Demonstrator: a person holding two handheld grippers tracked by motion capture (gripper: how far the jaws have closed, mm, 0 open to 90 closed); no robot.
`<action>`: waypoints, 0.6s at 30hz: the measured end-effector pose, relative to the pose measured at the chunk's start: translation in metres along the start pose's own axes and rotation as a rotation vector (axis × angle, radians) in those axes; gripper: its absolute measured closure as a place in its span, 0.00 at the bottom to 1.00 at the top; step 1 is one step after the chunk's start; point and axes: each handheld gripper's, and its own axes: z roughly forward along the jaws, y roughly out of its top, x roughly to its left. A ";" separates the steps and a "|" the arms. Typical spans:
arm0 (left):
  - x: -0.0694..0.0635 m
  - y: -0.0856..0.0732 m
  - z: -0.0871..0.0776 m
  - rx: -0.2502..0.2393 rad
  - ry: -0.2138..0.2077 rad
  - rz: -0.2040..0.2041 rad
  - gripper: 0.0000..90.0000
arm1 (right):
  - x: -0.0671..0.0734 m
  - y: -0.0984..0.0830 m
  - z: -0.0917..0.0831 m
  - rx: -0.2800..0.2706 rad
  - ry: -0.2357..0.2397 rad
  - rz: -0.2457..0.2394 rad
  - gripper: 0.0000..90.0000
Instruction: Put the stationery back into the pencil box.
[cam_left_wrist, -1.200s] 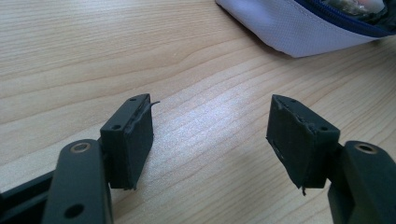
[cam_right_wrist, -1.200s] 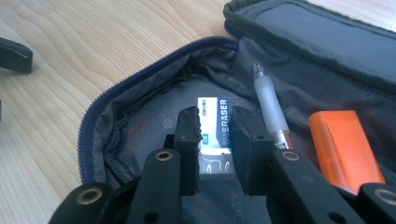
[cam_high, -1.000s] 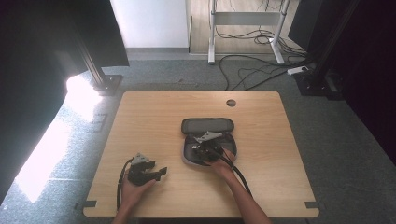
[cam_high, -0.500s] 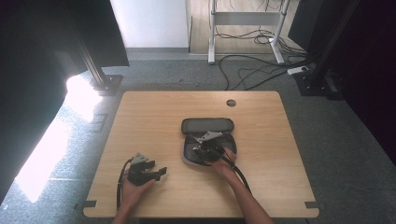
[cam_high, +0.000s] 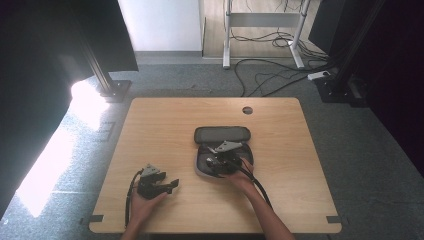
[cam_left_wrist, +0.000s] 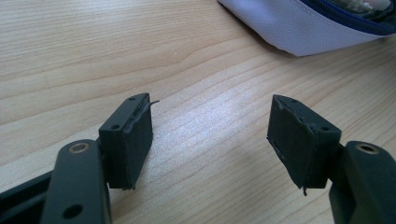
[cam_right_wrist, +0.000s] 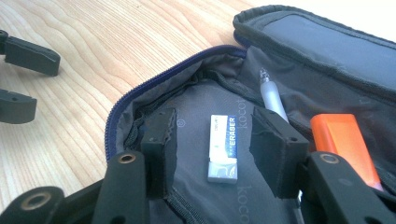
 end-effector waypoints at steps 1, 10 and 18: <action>0.000 0.000 0.000 0.000 0.000 0.000 0.35 | 0.000 0.000 -0.001 -0.005 0.000 0.001 0.55; 0.000 0.000 0.000 0.002 -0.004 0.005 0.34 | 0.001 -0.001 -0.022 -0.058 -0.011 0.012 0.53; -0.001 0.001 0.001 0.001 0.002 0.004 0.34 | 0.002 -0.011 -0.041 -0.080 -0.027 0.019 0.54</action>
